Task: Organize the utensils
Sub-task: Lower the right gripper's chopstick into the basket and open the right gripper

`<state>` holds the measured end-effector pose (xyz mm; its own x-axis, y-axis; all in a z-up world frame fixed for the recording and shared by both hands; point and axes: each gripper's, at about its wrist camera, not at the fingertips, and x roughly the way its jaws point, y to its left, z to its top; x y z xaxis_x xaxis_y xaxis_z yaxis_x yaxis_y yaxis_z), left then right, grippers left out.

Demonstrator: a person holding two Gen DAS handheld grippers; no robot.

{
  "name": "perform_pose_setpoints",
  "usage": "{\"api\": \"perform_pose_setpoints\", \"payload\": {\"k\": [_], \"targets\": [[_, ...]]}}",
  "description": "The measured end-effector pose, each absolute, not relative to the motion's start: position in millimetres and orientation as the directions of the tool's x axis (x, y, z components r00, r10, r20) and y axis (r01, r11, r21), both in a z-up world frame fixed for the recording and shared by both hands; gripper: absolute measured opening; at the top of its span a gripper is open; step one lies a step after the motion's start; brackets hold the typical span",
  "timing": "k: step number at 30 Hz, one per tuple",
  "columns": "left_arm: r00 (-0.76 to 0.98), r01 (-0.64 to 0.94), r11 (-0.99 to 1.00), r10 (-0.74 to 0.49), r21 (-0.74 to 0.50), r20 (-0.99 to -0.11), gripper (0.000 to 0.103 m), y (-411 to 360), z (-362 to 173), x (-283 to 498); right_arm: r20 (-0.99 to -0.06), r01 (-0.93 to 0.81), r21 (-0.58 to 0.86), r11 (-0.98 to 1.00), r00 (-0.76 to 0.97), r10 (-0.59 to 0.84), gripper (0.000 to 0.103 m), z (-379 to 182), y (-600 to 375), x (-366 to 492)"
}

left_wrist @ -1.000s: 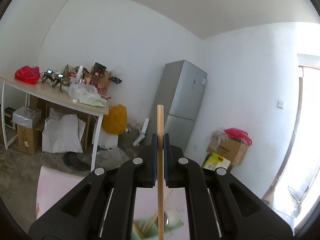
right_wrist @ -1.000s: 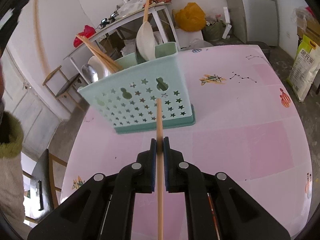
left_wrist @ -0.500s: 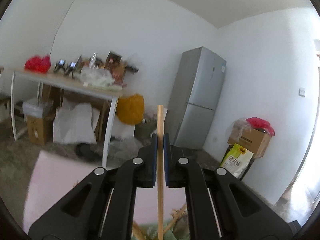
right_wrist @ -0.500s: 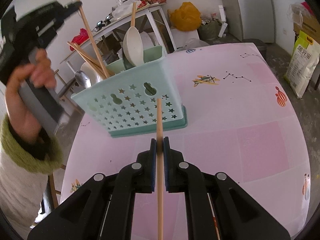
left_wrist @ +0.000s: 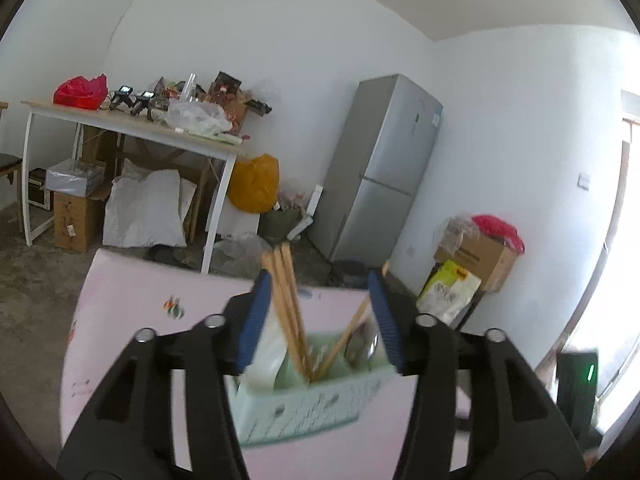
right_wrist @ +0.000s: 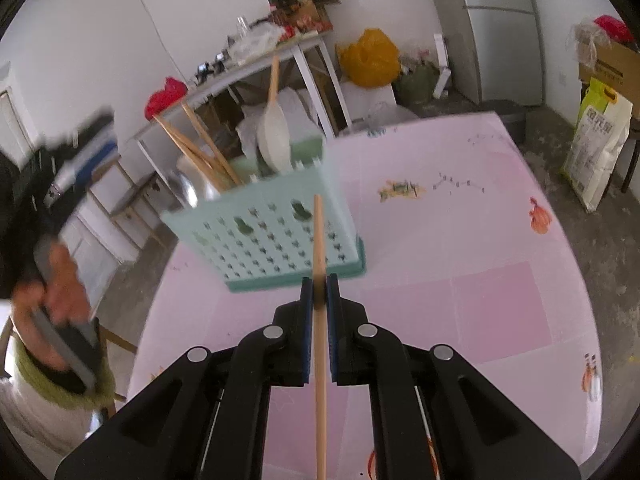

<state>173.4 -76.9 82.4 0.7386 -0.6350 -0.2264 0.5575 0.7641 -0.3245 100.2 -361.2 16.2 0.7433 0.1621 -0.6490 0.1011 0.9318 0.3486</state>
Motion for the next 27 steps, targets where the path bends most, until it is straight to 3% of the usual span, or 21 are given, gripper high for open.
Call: {"api": "perform_pose_setpoints", "payload": {"k": [3, 8, 18, 27], "targets": [[0.719, 0.561, 0.771, -0.634, -0.300, -0.285, 0.068, -67.6, 71.5, 156.2, -0.605, 0.081, 0.346, 0.935, 0.781, 0.157, 0.007, 39.0, -360.9, 95.5], [0.714, 0.530, 0.809, -0.588, -0.256, -0.380, 0.083, -55.1, 47.4, 133.5, -0.497, 0.016, 0.336, 0.942, 0.853, 0.162, 0.007, 91.2, -363.6, 96.2], [0.782, 0.438, 0.886, -0.460, -0.154, -0.420, 0.091, -33.2, 32.8, 119.8, -0.315, -0.140, 0.250, 0.958, 0.924, 0.217, 0.007, 187.1, -350.2, 130.2], [0.785, 0.404, 0.898, -0.437, -0.173, -0.439, 0.092, -23.4, 28.2, 130.2, -0.291, -0.151, 0.185, 0.971, 0.935, 0.201, 0.007, 197.2, -329.8, 177.6]]}}
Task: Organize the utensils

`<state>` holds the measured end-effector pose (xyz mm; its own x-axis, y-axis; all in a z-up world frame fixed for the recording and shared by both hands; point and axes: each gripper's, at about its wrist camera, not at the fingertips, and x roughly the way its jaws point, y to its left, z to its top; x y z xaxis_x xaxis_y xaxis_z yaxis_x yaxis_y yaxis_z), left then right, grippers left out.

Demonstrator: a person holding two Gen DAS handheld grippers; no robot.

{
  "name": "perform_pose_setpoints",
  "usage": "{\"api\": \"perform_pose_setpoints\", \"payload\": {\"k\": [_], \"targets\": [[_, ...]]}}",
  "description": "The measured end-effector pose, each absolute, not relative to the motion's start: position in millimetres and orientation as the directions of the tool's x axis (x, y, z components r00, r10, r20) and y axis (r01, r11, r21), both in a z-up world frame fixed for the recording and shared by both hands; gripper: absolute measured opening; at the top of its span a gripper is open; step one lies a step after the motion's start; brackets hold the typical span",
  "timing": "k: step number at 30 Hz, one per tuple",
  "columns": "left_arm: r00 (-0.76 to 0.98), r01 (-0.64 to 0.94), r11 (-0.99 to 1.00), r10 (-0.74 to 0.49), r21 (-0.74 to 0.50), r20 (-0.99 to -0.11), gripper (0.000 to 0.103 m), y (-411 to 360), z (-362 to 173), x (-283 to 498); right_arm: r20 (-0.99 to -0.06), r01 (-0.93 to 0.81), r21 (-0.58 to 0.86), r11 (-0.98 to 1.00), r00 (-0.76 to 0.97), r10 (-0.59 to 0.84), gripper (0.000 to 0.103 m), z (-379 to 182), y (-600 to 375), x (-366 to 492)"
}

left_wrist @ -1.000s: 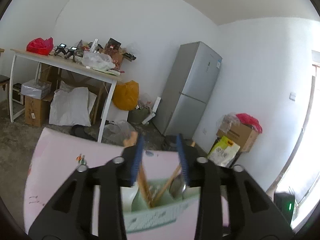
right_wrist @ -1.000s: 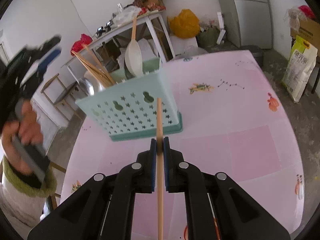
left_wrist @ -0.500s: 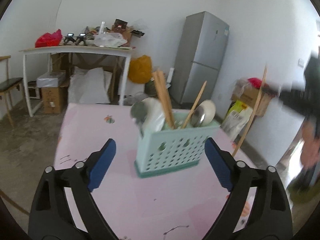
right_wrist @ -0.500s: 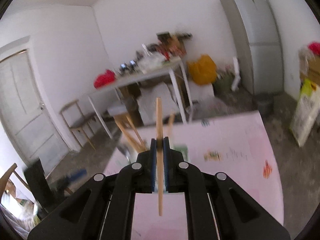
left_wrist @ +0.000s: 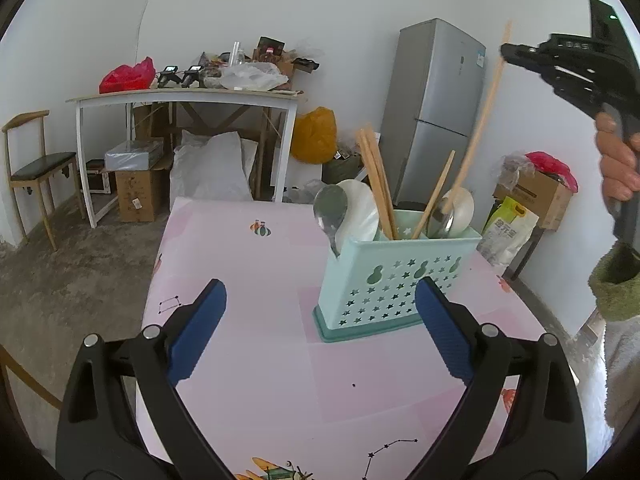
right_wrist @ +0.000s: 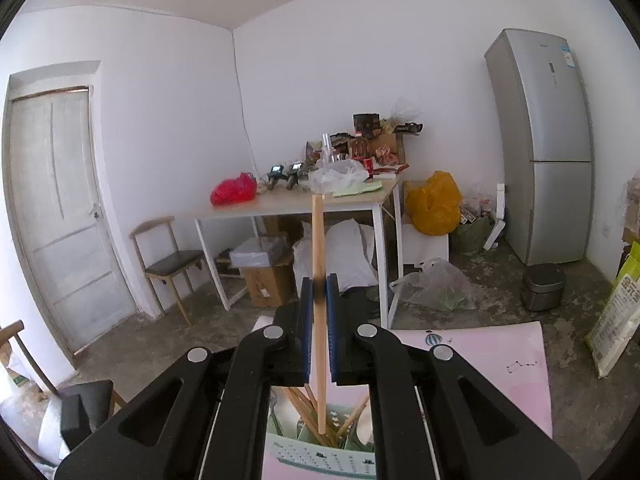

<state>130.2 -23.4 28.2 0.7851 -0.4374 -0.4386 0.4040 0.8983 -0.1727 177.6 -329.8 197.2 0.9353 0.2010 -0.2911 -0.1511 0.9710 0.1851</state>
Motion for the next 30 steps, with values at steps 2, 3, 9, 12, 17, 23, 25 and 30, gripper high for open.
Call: {"api": "perform_pose_setpoints", "payload": {"k": [2, 3, 9, 12, 17, 23, 25, 30], "targets": [[0.784, 0.403, 0.900, -0.433, -0.167, -0.445, 0.092, -24.4, 25.6, 131.2, -0.313, -0.142, 0.177, 0.974, 0.930, 0.193, 0.007, 186.8, -326.7, 186.2], [0.783, 0.403, 0.900, -0.432, -0.164, -0.447, 0.092, -24.3, 23.8, 130.5, -0.328, -0.130, 0.160, 0.979, 0.928, 0.176, 0.007, 176.9, -323.6, 192.1], [0.775, 0.411, 0.897, -0.437, -0.160, -0.458, 0.092, -30.0, 17.2, 135.2, -0.508, -0.108, 0.096, 0.989, 0.849, 0.142, 0.008, 111.1, -307.0, 217.6], [0.770, 0.422, 0.892, -0.447, -0.161, -0.455, 0.092, -34.3, 15.2, 138.7, -0.544, -0.097, 0.111, 0.989, 0.827, 0.142, 0.011, 97.1, -312.3, 212.3], [0.759, 0.451, 0.880, -0.466, -0.150, -0.455, 0.092, -47.0, 12.5, 147.7, -0.480, -0.051, 0.216, 0.975, 0.864, 0.151, 0.034, 103.1, -346.8, 174.5], [0.716, 0.516, 0.840, -0.531, -0.170, -0.453, 0.092, -63.2, 3.8, 167.0, -0.484, -0.035, 0.404, 0.914, 0.840, 0.246, 0.047, 65.0, -397.0, 159.2], [0.698, 0.533, 0.828, -0.546, -0.173, -0.462, 0.092, -69.3, -1.2, 176.2, -0.510, -0.046, 0.458, 0.888, 0.805, 0.304, 0.051, 41.3, -407.2, 166.9], [0.650, 0.543, 0.812, -0.569, -0.216, -0.504, 0.092, -82.2, -15.2, 204.4, -0.510, -0.069, 0.580, 0.812, 0.747, 0.427, 0.054, -0.1, -426.1, 194.9]]}}
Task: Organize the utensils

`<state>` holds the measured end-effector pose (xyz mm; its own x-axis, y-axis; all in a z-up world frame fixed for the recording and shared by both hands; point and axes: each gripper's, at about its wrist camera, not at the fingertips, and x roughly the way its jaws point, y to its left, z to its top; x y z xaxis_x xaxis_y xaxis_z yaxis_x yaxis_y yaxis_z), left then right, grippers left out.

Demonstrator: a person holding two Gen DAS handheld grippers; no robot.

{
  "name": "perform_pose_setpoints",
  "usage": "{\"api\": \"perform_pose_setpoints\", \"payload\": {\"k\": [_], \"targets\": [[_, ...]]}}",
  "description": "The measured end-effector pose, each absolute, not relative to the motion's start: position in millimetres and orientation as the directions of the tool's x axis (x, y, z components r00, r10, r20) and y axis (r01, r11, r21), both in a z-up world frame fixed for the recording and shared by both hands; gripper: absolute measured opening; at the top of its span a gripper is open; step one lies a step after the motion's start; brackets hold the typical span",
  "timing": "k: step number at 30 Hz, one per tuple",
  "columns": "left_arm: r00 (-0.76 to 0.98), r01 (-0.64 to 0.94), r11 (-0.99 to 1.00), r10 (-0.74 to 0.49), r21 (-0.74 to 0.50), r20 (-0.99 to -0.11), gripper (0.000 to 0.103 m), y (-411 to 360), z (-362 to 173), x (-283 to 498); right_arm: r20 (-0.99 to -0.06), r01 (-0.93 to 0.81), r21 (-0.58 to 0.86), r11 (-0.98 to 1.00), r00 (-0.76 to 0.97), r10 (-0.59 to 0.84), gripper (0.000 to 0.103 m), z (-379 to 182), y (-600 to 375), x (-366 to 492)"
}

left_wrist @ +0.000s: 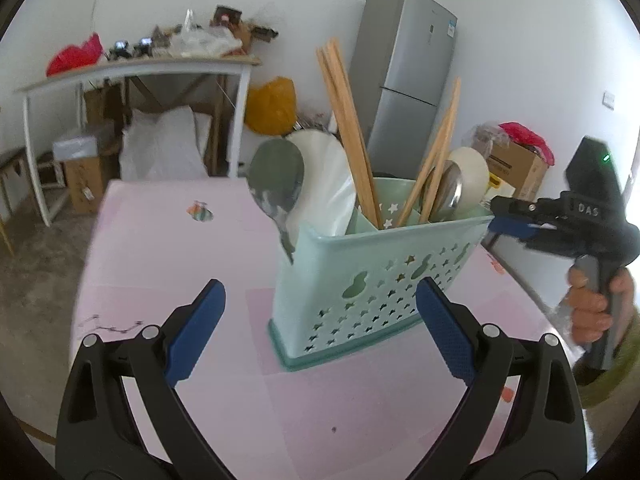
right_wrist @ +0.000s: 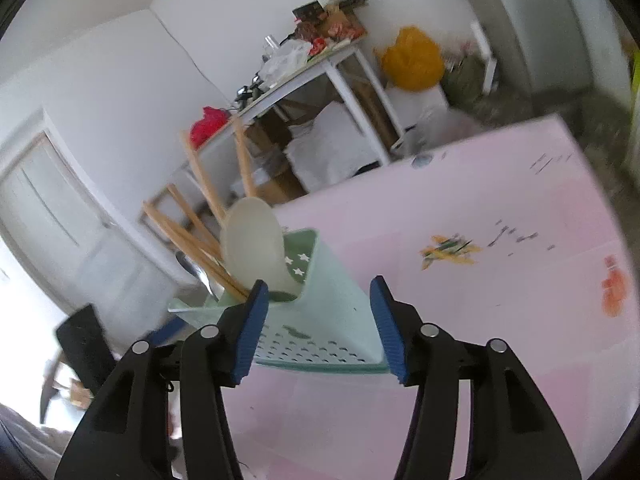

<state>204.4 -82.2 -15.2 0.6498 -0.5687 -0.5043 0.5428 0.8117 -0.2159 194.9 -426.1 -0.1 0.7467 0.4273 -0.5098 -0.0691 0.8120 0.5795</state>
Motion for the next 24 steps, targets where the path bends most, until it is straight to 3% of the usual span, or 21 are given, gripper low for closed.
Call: {"api": "perform_pose_setpoints", "payload": {"k": [7, 24], "targets": [[0.569, 0.587, 0.757, -0.639, -0.288, -0.518, 0.092, -98.2, -20.5, 222.3, -0.411, -0.167, 0.707, 0.687, 0.694, 0.591, 0.056, -20.9, -420.5, 210.8], [0.590, 0.517, 0.787, -0.612, -0.336, -0.526, 0.092, -64.1, -16.4, 200.5, -0.455, -0.136, 0.685, 0.715, 0.686, 0.567, 0.057, -12.8, -367.9, 174.2]]}}
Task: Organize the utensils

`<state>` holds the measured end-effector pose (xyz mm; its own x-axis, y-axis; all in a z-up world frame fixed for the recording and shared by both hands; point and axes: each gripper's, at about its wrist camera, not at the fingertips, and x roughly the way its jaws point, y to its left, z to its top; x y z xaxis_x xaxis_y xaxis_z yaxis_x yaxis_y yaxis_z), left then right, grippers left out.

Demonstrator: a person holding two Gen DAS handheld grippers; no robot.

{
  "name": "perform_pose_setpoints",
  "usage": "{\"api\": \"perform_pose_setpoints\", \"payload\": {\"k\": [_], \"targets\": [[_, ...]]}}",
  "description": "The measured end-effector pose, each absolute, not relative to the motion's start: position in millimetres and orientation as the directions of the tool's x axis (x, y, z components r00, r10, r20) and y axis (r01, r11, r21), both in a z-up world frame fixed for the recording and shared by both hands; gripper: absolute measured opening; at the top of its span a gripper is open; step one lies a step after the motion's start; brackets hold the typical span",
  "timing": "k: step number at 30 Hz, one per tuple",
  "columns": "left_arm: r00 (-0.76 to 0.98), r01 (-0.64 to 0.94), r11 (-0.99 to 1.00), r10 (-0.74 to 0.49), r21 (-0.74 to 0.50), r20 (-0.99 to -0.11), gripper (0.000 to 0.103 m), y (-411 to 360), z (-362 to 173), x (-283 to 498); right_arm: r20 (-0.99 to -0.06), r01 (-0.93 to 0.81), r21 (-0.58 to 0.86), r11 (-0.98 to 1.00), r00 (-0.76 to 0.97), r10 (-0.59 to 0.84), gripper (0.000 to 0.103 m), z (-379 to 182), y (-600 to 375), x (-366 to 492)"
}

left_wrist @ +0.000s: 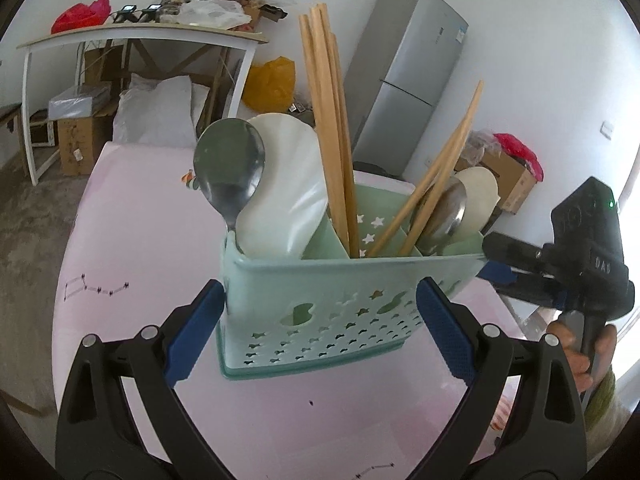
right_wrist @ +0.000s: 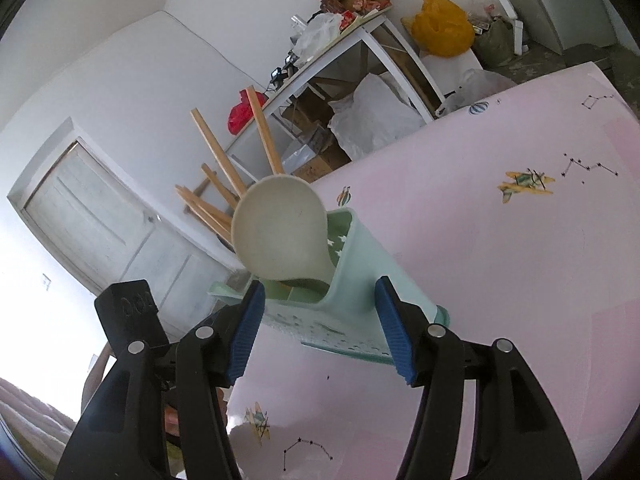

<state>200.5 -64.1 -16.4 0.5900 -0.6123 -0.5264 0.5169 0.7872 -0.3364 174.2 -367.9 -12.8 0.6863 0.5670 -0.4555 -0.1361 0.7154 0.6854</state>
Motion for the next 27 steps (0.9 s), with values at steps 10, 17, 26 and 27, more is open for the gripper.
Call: {"api": "perform_pose_setpoints", "payload": {"k": [10, 17, 26, 27], "targets": [[0.630, 0.497, 0.821, -0.563, -0.279, -0.535, 0.094, -60.0, -9.1, 171.7, -0.508, -0.091, 0.616, 0.782, 0.712, 0.484, 0.057, 0.5, -362.3, 153.8], [0.727, 0.431, 0.891, -0.436, -0.141, -0.530, 0.095, -51.7, 7.6, 126.2, -0.623, 0.062, 0.283, 0.957, 0.771, 0.134, 0.069, 29.7, -325.4, 106.4], [0.787, 0.256, 0.966, -0.226, -0.029, -0.574, 0.095, -45.0, 14.7, 104.8, -0.661, 0.192, -0.024, 0.981, 0.733, -0.159, 0.096, 22.0, -264.7, 89.0], [0.786, 0.238, 0.971, -0.203, -0.018, -0.584, 0.095, -41.1, 12.7, 100.9, -0.662, 0.203, -0.026, 0.979, 0.730, -0.169, 0.096, 22.0, -263.2, 88.9]]}}
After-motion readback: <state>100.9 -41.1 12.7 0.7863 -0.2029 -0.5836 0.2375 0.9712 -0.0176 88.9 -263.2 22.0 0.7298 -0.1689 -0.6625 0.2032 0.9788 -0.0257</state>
